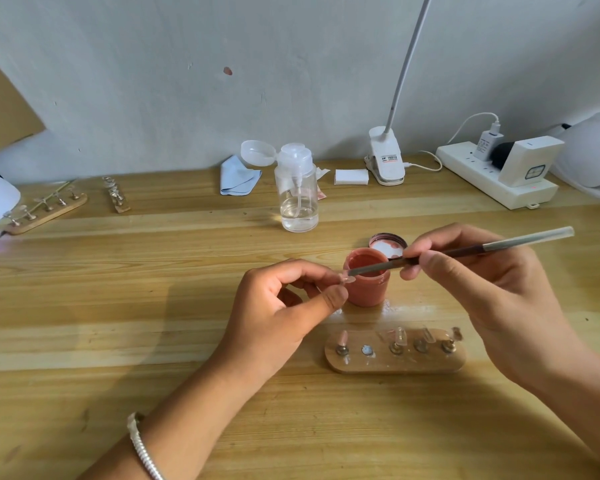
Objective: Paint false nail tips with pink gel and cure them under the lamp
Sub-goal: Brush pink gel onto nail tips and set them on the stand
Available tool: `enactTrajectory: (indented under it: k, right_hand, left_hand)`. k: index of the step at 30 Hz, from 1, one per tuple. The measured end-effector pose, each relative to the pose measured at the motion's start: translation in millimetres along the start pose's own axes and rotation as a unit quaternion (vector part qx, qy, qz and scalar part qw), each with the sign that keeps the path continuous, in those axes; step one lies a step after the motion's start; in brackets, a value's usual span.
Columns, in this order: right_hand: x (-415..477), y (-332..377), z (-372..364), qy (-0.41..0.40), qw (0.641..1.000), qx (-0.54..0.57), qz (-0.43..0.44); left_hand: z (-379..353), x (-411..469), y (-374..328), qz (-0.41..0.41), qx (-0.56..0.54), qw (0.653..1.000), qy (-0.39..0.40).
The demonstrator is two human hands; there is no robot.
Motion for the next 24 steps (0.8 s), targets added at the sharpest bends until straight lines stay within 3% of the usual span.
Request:
enactTrajectory:
  k: [4, 11, 17, 24]
  right_hand:
    - [4.0, -3.2, 9.7, -0.041, 0.999, 0.025, -0.014]
    - [-1.3, -0.3, -1.3, 0.005, 1.0, 0.002, -0.006]
    - [5.9, -3.7, 13.5, -0.053, 0.998, 0.031, -0.022]
    - [-0.8, 0.8, -0.5, 0.002, 1.0, -0.002, 0.002]
  left_hand:
    - [-0.7, -0.8, -1.0, 0.001, -0.001, 1.0, 0.002]
    - [0.9, -0.8, -0.5, 0.009, -0.001, 1.0, -0.006]
    - [1.3, -1.3, -0.6, 0.015, -0.004, 1.0, -0.007]
    - [0.9, -0.9, 0.0, 0.02, -0.002, 1.0, -0.01]
Point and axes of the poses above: each hand's wrist, its own x-axis towards the middle knuckle, its own z-axis out of the back of the hand, y = z × x, the point moved 10 cm from there along x, towards the middle knuckle, and after that the axes turned 12 degrees about -y, right-handed, at the moved point
